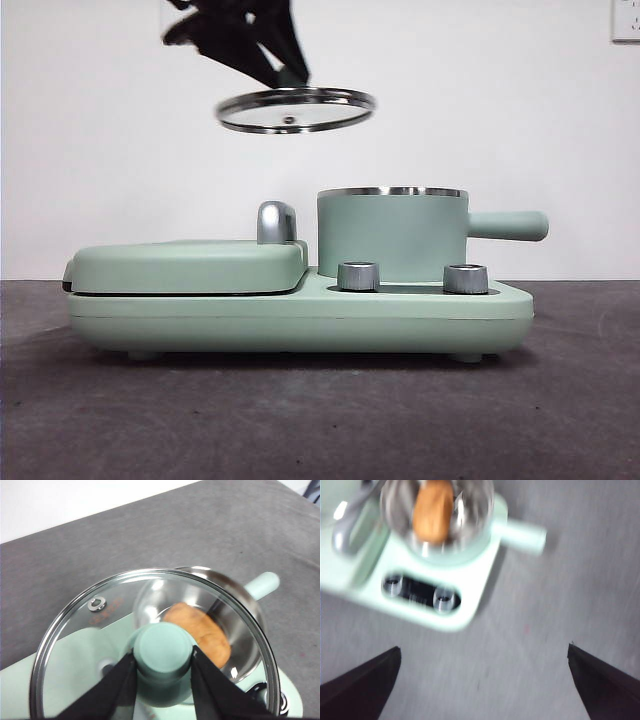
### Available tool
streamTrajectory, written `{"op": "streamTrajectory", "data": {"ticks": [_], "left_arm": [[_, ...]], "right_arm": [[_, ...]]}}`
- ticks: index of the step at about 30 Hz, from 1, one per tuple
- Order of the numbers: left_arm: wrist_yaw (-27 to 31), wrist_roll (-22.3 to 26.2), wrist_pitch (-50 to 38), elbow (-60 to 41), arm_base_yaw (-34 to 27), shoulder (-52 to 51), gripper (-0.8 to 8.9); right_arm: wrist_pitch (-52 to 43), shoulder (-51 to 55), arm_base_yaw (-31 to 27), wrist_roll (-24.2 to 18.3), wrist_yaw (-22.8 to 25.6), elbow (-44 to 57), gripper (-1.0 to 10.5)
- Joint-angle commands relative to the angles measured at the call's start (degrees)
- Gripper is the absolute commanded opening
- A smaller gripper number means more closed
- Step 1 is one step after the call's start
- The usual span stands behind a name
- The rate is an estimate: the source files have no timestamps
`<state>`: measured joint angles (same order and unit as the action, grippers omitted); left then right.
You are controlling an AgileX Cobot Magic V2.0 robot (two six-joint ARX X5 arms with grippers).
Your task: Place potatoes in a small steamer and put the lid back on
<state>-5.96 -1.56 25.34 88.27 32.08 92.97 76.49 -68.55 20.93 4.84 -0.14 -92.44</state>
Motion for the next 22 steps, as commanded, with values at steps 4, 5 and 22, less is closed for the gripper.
{"op": "streamTrajectory", "data": {"ticks": [4, 5, 22], "left_arm": [[-0.07, -0.44, -2.64, 5.38, 2.86, 4.28, 0.06], [-0.04, -0.46, -2.89, 5.99, 3.26, 5.01, 0.06], [0.13, -0.13, -2.60, 17.35, 6.47, 16.81, 0.06]], "right_arm": [[-8.17, 20.11, 0.31, 0.04, -5.11, 15.56, 5.5], [-8.76, 23.30, 0.31, 0.31, -6.10, 17.77, 5.5], [-8.81, 47.76, 0.26, 12.79, -11.02, 24.68, 5.5]]}}
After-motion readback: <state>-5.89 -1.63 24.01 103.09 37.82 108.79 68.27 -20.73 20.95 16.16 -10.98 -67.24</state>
